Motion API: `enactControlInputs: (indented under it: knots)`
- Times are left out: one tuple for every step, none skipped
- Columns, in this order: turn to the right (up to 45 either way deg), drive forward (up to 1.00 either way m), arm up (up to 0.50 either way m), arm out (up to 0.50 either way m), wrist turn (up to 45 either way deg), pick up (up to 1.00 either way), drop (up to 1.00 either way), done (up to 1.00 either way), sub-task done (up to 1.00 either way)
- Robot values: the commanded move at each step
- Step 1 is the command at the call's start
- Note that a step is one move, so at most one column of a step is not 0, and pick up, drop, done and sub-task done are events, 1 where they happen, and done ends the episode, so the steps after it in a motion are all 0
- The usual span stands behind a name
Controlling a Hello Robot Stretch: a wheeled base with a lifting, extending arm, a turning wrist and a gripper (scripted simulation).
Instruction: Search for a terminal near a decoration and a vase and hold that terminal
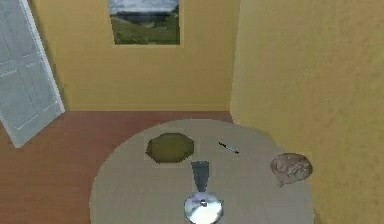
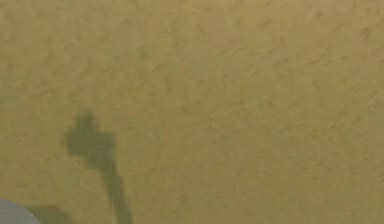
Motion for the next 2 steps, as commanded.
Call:
enactControlInputs:
  knots:
    - [-45.0,0.00,0.00,0.00,0.0,0.00,0.00,0.00,0.00]
    - [-36.0,0.00,0.00,0.00,0.0,0.00,0.00,0.00,0.00]
